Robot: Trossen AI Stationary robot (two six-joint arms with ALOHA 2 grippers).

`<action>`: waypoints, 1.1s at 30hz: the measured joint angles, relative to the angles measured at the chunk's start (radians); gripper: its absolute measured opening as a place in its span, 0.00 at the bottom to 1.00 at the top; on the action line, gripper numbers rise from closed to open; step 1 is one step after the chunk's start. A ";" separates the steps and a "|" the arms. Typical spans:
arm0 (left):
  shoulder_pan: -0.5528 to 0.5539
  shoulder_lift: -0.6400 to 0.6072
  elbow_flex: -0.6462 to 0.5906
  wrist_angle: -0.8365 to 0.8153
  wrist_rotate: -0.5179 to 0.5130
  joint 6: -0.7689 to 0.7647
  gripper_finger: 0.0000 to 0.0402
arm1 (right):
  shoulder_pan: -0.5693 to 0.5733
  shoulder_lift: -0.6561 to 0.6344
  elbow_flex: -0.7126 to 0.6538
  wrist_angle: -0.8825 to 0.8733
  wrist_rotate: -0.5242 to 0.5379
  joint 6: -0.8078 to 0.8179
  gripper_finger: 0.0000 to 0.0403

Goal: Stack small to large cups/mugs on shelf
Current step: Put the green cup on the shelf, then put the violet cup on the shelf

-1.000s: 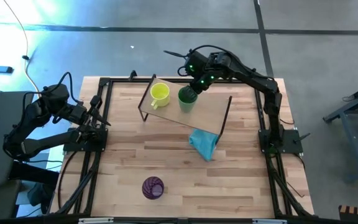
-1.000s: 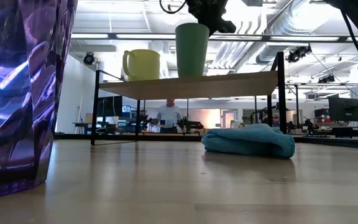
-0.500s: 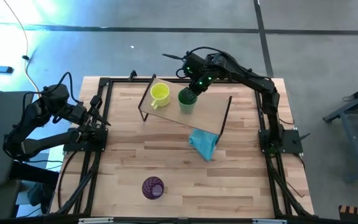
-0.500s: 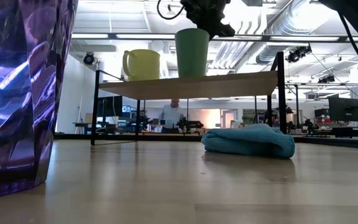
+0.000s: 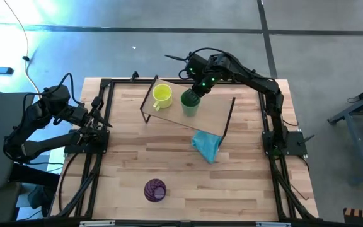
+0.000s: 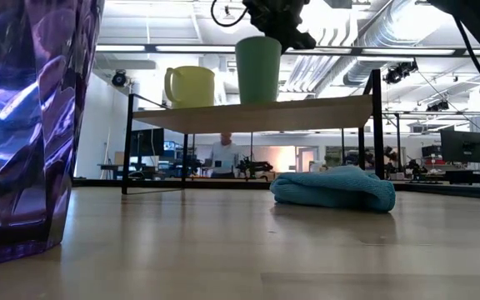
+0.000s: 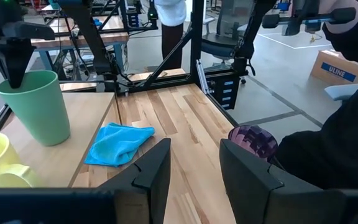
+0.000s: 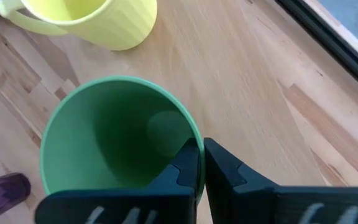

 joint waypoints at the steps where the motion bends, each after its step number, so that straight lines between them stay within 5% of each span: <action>1: 0.000 0.000 0.000 0.000 0.000 -0.001 0.32 | 0.000 0.000 0.000 0.000 -0.004 0.000 0.00; 33: 0.000 0.000 0.000 -0.008 0.000 -0.001 0.32 | 0.011 0.000 0.000 0.001 -0.009 0.008 0.13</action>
